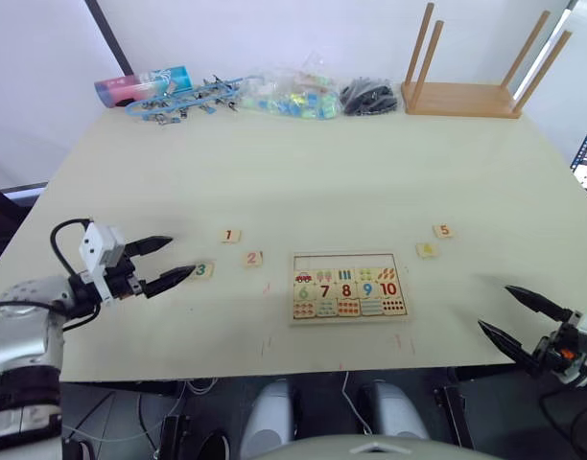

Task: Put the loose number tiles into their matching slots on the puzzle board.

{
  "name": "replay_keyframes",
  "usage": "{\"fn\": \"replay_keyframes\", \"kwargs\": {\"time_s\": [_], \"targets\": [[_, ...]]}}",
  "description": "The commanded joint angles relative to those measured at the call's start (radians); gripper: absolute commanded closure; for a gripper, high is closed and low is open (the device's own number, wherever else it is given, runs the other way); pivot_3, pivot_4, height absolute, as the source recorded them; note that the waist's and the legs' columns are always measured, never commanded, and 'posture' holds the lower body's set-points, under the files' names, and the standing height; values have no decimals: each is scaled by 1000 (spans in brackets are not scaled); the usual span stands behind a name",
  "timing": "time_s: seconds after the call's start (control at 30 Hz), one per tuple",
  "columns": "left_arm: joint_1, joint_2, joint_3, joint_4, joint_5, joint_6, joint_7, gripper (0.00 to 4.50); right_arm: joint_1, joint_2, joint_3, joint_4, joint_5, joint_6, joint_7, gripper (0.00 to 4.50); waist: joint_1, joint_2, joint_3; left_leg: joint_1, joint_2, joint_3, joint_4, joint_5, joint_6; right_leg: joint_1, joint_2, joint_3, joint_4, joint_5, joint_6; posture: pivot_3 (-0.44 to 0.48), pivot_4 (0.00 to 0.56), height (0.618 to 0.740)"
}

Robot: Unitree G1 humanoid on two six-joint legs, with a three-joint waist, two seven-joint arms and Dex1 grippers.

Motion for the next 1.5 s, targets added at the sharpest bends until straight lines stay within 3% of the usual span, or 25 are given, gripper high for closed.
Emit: {"fn": "replay_keyframes", "kwargs": {"time_s": [0.03,0.27,0.4,0.6,0.67,0.87,1.17,1.5], "targets": [[-103,-18,-51,76,50,-48,11,0,11,11,-3,-66,11,-3,-26,36,0,0,0,0,0,0,0,0,0,0,0,0,0,0,0,0,150,737],[-207,-104,-119,50,103,33,147,0,11,14,32,-125,5,2,-46,36,0,-1,0,0,-1,0,0,0,0,0,0,0,0,0,1,0,150,737],[-175,-133,-116,-85,101,149,260,0,3,6,41,-134,4,7,-49,36,-2,-2,1,-1,-1,-1,0,0,0,0,0,1,0,0,1,0,150,737],[-33,-179,-81,-440,99,421,518,0,3,-9,38,-142,14,20,-44,36,-1,-2,1,0,3,-1,0,0,0,0,0,2,0,0,1,0,150,737],[2,-214,-65,-549,117,520,641,0,-3,-17,34,-135,17,23,-38,36,1,-2,1,0,3,-1,0,0,0,0,-1,2,0,1,1,0,150,737],[53,-319,-74,-751,130,694,847,0,-25,-34,38,-112,21,16,-5,36,2,-2,2,0,2,-1,0,0,0,0,-1,2,0,1,1,0,150,737],[35,-429,-103,-798,167,807,1018,0,-53,-39,43,-109,22,23,18,36,1,-3,2,0,-2,-1,0,0,0,0,0,2,1,1,1,0,150,737],[20,-453,-132,-728,182,801,1039,0,-66,-44,53,-108,19,21,45,36,2,-3,2,0,-2,-1,0,0,0,1,-1,2,1,1,1,0,150,737]]}}
